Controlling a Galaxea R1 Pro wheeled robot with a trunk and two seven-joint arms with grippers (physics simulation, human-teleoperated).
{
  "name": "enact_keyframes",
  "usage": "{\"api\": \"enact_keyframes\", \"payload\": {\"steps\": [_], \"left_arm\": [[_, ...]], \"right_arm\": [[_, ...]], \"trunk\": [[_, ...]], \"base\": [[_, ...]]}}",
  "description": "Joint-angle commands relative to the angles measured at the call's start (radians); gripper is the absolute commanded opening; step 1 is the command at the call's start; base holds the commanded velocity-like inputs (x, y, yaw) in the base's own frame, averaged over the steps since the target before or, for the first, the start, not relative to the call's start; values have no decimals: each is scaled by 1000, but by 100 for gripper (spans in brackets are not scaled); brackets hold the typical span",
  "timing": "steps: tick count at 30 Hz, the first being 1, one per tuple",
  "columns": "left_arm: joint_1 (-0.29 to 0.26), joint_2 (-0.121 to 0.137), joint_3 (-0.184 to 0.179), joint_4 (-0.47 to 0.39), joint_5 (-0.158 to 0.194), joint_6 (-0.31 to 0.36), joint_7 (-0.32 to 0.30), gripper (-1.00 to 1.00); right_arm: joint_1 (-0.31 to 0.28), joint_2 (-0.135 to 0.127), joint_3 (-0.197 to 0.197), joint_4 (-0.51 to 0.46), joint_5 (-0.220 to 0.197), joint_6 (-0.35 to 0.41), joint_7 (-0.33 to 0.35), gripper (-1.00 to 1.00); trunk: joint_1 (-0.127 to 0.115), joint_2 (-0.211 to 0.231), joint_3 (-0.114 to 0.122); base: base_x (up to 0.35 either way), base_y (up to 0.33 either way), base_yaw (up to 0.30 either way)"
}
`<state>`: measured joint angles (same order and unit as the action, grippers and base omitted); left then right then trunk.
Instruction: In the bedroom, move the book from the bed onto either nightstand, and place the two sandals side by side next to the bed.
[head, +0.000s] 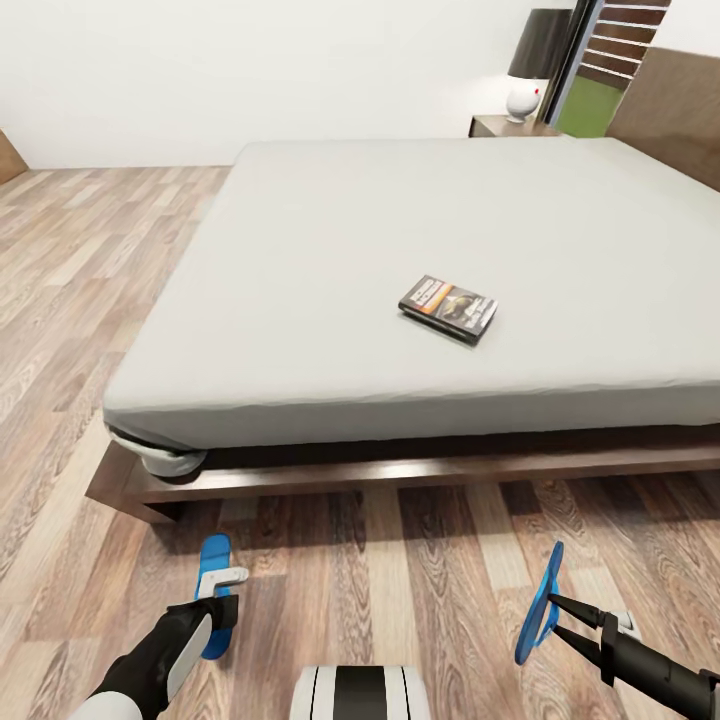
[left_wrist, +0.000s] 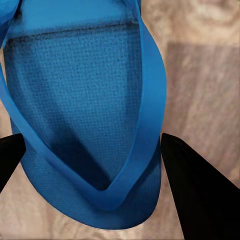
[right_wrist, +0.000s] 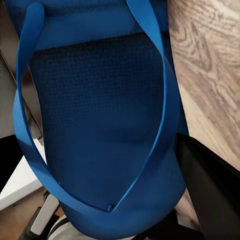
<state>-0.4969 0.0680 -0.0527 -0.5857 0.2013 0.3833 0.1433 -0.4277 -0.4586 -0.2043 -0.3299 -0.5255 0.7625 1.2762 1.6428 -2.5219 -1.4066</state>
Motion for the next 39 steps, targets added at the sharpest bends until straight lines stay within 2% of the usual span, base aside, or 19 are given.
{"api": "enact_keyframes", "payload": {"steps": [1,18,26,33,39], "left_arm": [[0,1,-6,-2,9,5,7,-100],[0,0,-6,-3,10,19,7,-100],[0,0,-5,-5,11,19,7,-100],[0,2,-3,-8,12,67,-46,-100],[0,3,-2,-9,10,79,-48,-100]], "right_arm": [[0,0,-1,0,-2,8,2,-100],[0,0,-1,0,-3,8,2,-100],[0,0,-1,0,-2,8,2,-100],[0,0,-1,0,-3,8,2,-100],[0,0,-1,0,-3,8,2,-100]], "trunk": [[0,0,-1],[0,0,-1],[4,-2,-32],[4,-2,-32],[4,-2,-35]], "base": [[50,44,0],[3,3,0],[0,0,0],[0,0,0],[0,0,0]]}}
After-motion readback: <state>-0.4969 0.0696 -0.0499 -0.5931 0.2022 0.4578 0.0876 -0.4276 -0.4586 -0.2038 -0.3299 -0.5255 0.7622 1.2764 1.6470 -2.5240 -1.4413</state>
